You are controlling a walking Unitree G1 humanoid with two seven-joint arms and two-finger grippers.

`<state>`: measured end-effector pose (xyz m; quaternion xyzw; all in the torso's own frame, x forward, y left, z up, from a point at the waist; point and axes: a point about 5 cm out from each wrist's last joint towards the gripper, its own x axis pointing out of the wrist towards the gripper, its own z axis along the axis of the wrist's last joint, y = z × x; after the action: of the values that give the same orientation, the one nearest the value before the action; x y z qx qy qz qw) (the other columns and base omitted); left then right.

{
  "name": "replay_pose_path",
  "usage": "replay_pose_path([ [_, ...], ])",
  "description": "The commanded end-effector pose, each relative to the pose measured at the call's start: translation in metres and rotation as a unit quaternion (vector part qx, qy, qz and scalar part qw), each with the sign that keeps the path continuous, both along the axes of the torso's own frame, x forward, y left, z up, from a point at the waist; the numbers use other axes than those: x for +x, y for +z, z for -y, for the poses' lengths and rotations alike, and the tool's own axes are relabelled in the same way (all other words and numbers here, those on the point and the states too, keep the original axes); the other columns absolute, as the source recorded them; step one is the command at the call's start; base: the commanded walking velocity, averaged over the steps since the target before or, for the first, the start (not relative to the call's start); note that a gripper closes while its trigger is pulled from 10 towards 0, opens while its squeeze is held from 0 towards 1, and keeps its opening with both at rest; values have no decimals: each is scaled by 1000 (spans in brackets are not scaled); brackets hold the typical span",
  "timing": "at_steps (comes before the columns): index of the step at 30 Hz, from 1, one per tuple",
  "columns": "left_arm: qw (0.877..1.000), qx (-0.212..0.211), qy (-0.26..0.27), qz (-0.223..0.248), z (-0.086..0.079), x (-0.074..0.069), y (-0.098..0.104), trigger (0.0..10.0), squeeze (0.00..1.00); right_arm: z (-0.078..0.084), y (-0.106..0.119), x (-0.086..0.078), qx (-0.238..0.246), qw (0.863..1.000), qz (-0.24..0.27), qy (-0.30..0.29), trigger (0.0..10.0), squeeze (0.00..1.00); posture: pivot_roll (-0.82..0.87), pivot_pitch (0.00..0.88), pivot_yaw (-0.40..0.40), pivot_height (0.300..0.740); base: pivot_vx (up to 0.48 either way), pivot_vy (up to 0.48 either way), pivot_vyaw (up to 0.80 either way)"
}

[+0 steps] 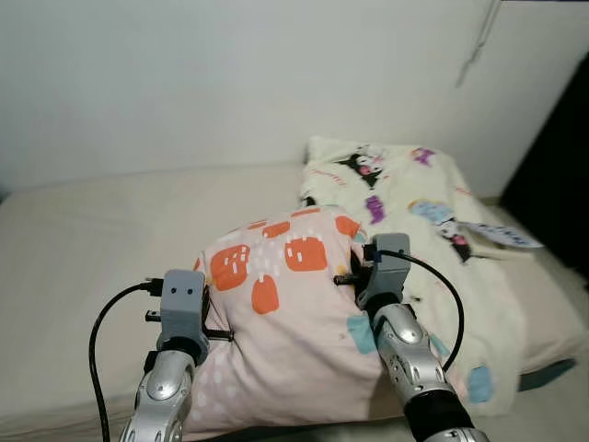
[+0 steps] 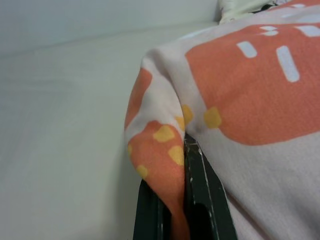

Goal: Clean up the room

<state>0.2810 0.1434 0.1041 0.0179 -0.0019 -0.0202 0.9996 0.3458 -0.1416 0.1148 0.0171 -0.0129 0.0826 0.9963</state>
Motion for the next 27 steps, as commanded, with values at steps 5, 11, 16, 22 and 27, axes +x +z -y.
replay_pose_path([
  [5, 1000, 5, -8, 16, 2, 1, 6, 10000, 0, -7, 8, 2, 1, 1000, 25, 12, 10000, 0, -40, 107, -10, 740, 0, 367, 0],
  [11, 1000, 6, -8, 16, 2, 1, 6, 10000, 0, -8, 8, 2, 1, 1000, 26, 13, 10000, 0, -38, 106, -10, 740, 0, 365, 0],
  [16, 1000, 6, -9, 17, 2, 1, 7, 10000, 0, -9, 9, 2, -9, 999, 28, 17, 10000, 0, -35, 103, -10, 740, 0, 366, 0],
  [22, 1000, 6, -10, 18, 1, 0, 7, 10000, 0, -10, 8, 2, -12, 999, 30, 20, 10000, 0, -33, 99, -9, 740, 0, 367, 0],
  [27, 1000, 6, -12, 17, 2, 1, 7, 10000, 0, -10, 8, 1, -7, 999, 30, 19, 10000, 0, -34, 95, -6, 740, 0, 366, 0],
])
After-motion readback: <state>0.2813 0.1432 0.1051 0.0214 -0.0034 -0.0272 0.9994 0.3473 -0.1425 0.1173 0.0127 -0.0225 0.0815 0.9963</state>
